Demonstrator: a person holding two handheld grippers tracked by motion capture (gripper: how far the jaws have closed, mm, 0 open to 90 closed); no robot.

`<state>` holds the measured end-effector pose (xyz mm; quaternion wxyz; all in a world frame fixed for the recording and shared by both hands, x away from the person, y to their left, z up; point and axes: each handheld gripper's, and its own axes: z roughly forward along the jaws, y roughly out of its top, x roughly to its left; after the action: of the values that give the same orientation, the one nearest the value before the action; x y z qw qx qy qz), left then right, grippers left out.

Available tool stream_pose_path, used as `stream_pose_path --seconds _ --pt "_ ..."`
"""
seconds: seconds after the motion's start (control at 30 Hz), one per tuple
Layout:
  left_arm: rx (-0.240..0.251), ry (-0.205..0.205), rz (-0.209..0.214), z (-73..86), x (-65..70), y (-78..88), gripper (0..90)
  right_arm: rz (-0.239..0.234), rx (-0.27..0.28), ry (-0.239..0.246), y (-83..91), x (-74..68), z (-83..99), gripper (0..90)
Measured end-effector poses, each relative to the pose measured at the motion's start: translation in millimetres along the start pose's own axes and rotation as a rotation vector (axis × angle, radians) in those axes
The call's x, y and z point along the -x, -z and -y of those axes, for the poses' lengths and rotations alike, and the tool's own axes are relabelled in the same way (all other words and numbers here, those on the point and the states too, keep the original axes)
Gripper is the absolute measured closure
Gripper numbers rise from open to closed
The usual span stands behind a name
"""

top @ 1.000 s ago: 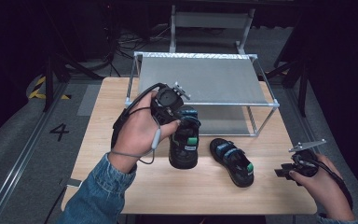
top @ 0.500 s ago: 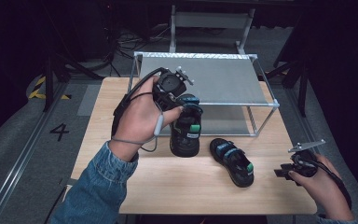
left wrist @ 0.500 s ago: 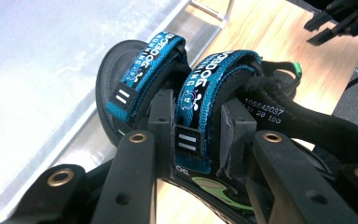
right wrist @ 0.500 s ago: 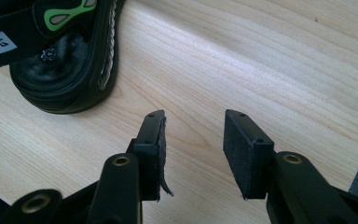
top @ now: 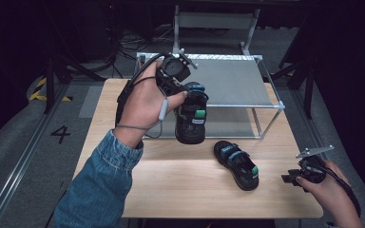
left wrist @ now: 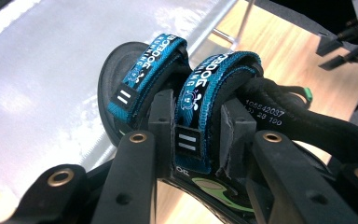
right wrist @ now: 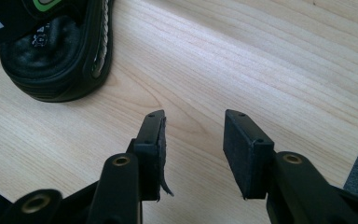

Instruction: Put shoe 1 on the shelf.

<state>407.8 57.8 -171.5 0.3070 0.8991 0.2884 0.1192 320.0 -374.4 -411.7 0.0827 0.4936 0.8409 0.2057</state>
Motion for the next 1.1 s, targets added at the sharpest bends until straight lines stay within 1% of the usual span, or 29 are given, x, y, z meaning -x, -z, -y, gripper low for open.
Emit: stream_pose_path --seconds 0.03,0.07,0.1,0.13,0.2,0.23,0.27,0.3,0.37,0.43,0.47,0.5,0.53,0.6,0.63,0.67,0.7,0.73,0.8,0.83,0.87,0.9,0.97,1.0,1.03,1.07,1.1 --pt "0.002 0.002 -0.004 -2.1 -1.3 -0.3 71.3 -0.002 0.007 0.004 -0.1 -0.8 0.4 59.9" --pt "0.004 0.003 -0.009 -5.9 -4.1 -1.3 71.4 -0.004 0.003 0.003 0.9 -3.0 0.5 59.9" --pt "0.004 0.003 -0.009 -5.9 -4.1 -1.3 71.4 -0.004 0.003 0.003 0.9 -3.0 0.5 59.9" --pt "0.005 0.004 -0.010 -8.0 -5.9 -2.1 71.4 -0.004 0.004 0.011 1.0 -3.9 0.5 59.9" --pt "0.008 0.004 -0.016 -12.4 -10.1 -3.9 71.4 -0.006 0.010 0.011 1.9 -6.4 0.9 59.9" --pt "0.010 0.002 -0.020 -15.4 -13.3 -5.5 71.4 -0.005 0.006 0.016 2.5 -5.9 1.3 59.9" --pt "0.010 0.002 -0.020 -15.4 -13.3 -5.5 71.4 -0.005 0.006 0.016 2.5 -5.9 1.3 59.9" --pt "0.013 0.001 -0.027 -18.4 -16.9 -7.5 71.4 -0.006 0.003 0.009 2.8 -5.3 3.1 59.9" --pt "0.016 0.000 -0.027 -19.9 -19.2 -8.4 71.4 -0.006 0.004 0.004 2.8 -5.2 3.8 59.9" --pt "0.026 0.001 -0.030 -23.7 -25.1 -10.6 71.4 -0.008 0.007 -0.002 2.2 -4.6 6.4 59.9" --pt "0.033 0.008 -0.030 -25.5 -27.3 -12.2 71.4 -0.012 0.009 -0.004 2.0 -4.2 7.6 59.9" --pt "0.039 0.007 -0.028 -28.9 -32.3 -14.9 71.5 -0.023 0.007 -0.012 2.2 -3.6 9.9 59.9" --pt "0.039 0.007 -0.028 -28.9 -32.3 -14.9 71.5 -0.023 0.007 -0.012 2.2 -3.6 9.9 59.9" --pt "0.051 0.002 -0.035 -32.6 -38.4 -18.8 71.5 -0.026 0.009 -0.020 2.6 -2.9 12.0 59.9" --pt "0.056 0.000 -0.044 -34.9 -42.8 -23.4 71.5 -0.025 0.009 -0.026 3.6 -2.5 12.7 60.0" --pt "0.056 0.000 -0.044 -34.9 -42.8 -23.4 71.4 -0.025 0.009 -0.026 3.6 -2.5 12.7 60.0" --pt "0.057 -0.010 -0.052 -36.1 -45.7 -25.5 71.4 -0.026 0.012 -0.026 3.7 -2.4 13.0 60.1" --pt "0.060 -0.006 -0.054 -37.0 -47.6 -28.3 71.5 -0.028 0.010 -0.027 3.6 -2.7 13.2 60.1" --pt "0.073 -0.012 -0.051 -38.9 -54.8 -34.1 71.4 -0.032 0.008 -0.022 2.0 -3.5 13.7 60.0" --pt "0.080 -0.006 -0.039 -40.1 -61.5 -39.1 71.5 -0.038 0.007 -0.023 0.2 -4.1 13.9 60.1" --pt "0.080 -0.006 -0.039 -40.1 -61.5 -39.1 71.5 -0.038 0.007 -0.023 0.2 -4.1 13.9 60.1" --pt "0.083 0.003 -0.032 -40.9 -66.0 -42.4 71.5 -0.038 0.001 -0.019 0.2 -3.8 13.9 60.1" --pt "0.090 0.008 -0.031 -42.4 -73.0 -47.0 71.6 -0.036 0.008 -0.017 -0.6 -3.6 14.0 60.1" --pt "0.095 0.011 -0.033 -43.2 -75.8 -49.1 71.5 -0.036 0.005 -0.014 -0.2 -3.2 13.8 60.1" --pt "0.092 0.011 -0.046 -44.8 -80.3 -52.8 71.6 -0.037 0.007 -0.016 -0.2 -3.0 13.9 60.0" --pt "0.092 0.011 -0.046 -44.8 -80.3 -52.8 71.5 -0.037 0.007 -0.016 -0.2 -3.0 13.9 60.0" --pt "0.086 0.014 -0.061 -46.6 -84.5 -57.5 71.5 -0.037 0.010 -0.022 -0.7 -3.1 14.3 60.1"
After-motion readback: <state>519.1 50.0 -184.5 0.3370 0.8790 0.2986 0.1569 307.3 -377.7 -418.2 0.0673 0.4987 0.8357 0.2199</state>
